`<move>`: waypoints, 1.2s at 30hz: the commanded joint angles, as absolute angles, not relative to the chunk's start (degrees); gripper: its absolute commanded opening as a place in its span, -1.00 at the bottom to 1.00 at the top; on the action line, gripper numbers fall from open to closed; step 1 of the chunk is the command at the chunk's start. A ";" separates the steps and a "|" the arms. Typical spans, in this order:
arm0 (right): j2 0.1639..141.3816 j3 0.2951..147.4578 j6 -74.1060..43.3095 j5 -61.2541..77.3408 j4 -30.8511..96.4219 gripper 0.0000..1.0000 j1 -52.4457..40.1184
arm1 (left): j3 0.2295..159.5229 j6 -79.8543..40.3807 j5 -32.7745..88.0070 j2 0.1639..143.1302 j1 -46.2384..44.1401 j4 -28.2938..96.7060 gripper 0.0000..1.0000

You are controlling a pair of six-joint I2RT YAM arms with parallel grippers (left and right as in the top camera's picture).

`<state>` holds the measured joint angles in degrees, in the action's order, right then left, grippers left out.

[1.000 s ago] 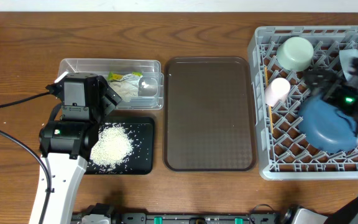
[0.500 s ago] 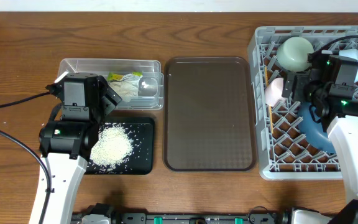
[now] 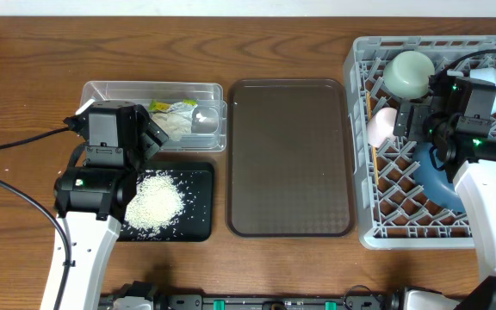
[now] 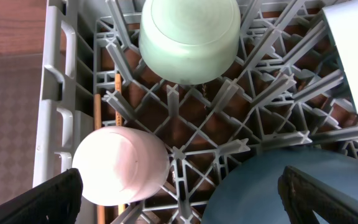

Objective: Sort waste into correct bins and load items into the dishwasher rack

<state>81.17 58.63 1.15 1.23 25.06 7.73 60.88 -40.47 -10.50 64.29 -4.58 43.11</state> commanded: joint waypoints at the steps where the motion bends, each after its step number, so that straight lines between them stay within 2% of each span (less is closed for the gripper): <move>1: 81.45 58.39 2.22 0.45 25.17 0.98 7.20 | 60.86 -40.14 -11.22 64.40 -4.29 43.24 0.89; 22: 79.46 58.37 2.22 0.45 25.45 0.98 7.20 | 60.86 -40.14 -11.22 64.40 -4.29 43.24 0.90; 27: 73.97 58.37 2.22 0.45 27.57 0.99 7.11 | 60.86 -40.14 -11.22 64.40 -4.29 43.24 0.89; 36: 56.07 58.37 2.22 0.45 32.60 0.98 6.66 | 60.86 -40.14 -11.22 64.40 -4.29 43.24 0.90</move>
